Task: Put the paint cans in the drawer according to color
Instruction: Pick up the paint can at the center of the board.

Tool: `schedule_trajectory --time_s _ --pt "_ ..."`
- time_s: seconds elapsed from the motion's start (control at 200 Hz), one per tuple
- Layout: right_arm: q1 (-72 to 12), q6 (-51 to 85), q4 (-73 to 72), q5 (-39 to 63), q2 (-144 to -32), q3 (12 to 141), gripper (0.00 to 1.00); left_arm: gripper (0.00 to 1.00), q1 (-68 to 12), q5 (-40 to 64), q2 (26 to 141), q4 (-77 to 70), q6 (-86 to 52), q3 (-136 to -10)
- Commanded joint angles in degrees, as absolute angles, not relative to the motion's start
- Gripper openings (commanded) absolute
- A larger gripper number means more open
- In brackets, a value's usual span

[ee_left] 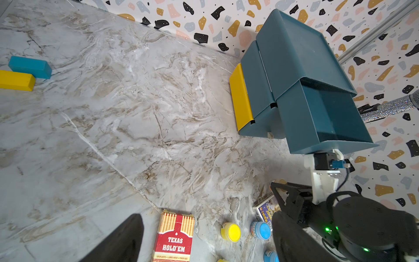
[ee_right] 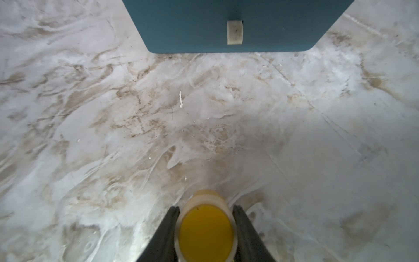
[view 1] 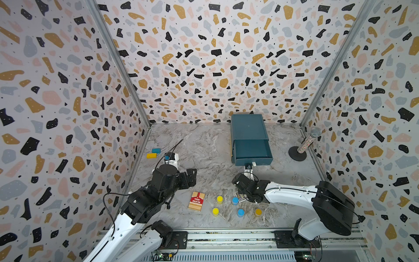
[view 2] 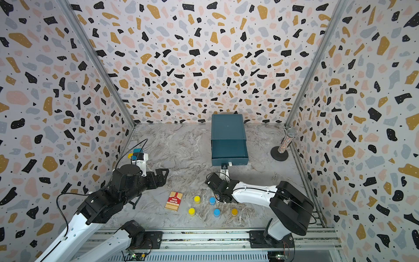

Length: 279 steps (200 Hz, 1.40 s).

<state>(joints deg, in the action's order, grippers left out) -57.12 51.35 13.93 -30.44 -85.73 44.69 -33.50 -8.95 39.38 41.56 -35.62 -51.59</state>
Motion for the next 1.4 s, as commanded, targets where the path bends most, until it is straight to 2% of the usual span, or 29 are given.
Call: schedule_trajectory --time_s 0.0,0.436,0.706,1.061,1.392 --pt "-57.4 48.9 18.1 -28.4 -81.9 44.0 0.18 0.91 -33.7 -9.8 39.6 40.4 -35.1 -53.4" --pt "-59.9 38.6 30.5 -15.5 -71.2 50.2 0.15 0.92 -33.6 -10.5 39.9 40.4 -34.8 -53.5" --pt "-64.8 34.6 39.7 -10.4 -71.9 59.8 0.14 0.92 -33.7 -10.9 40.1 40.4 -34.7 -53.7" --pt "-65.8 31.8 45.8 -7.3 -71.7 71.1 0.13 0.92 -33.7 -10.9 39.9 40.6 -34.5 -53.9" --pt "-65.8 25.5 53.4 -13.0 -75.3 86.7 0.13 0.92 -33.7 -10.5 40.6 40.6 -35.0 -53.6"
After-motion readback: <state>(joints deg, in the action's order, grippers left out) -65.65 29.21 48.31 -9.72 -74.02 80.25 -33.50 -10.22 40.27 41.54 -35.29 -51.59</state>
